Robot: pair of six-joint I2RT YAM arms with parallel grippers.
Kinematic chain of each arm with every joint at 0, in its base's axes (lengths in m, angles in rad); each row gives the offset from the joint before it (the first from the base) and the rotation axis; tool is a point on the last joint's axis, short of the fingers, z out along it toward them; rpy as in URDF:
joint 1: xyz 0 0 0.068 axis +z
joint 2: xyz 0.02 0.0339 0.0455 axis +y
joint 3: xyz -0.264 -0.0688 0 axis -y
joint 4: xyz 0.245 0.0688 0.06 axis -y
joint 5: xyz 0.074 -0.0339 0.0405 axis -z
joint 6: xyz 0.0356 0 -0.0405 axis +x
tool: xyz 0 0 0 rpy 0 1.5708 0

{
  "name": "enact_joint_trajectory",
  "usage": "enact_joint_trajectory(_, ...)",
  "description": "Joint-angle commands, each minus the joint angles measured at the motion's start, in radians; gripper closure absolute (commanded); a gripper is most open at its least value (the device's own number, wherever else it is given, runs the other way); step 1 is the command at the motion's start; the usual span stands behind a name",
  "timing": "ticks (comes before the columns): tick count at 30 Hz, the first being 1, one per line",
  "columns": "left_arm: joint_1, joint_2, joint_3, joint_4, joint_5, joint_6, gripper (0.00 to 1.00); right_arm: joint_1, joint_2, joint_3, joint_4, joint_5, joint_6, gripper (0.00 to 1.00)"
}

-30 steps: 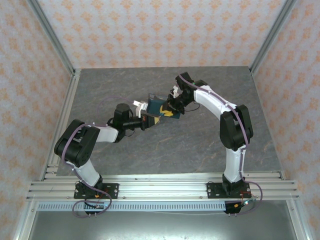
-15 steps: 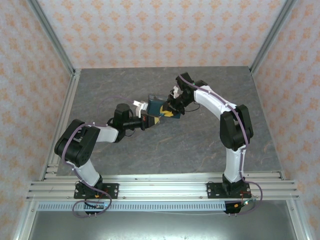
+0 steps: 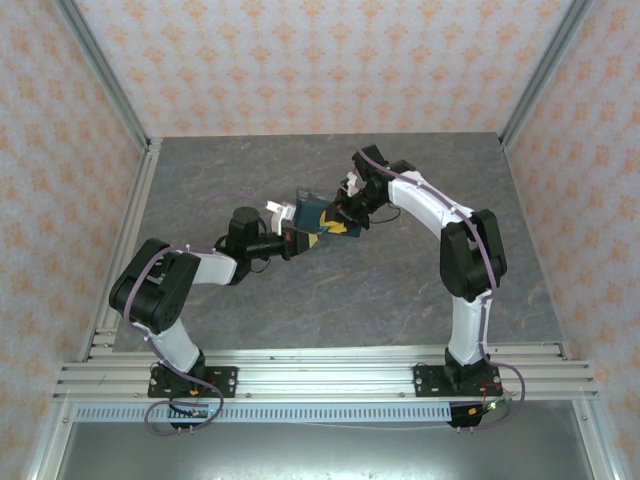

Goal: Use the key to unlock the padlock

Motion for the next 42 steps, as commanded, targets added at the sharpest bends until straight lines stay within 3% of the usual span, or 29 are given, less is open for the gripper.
enact_joint_trajectory(1, 0.004, 0.007, 0.028, -0.009, -0.036, 0.029, 1.0, 0.001, -0.02, 0.0, 0.0, -0.05, -0.004, 1.0)
enact_joint_trajectory(42, 0.004, -0.048, -0.037, 0.019, -0.111, -0.01, 1.0, -0.006, -0.032, -0.031, 0.07, -0.025, 0.079, 1.0)
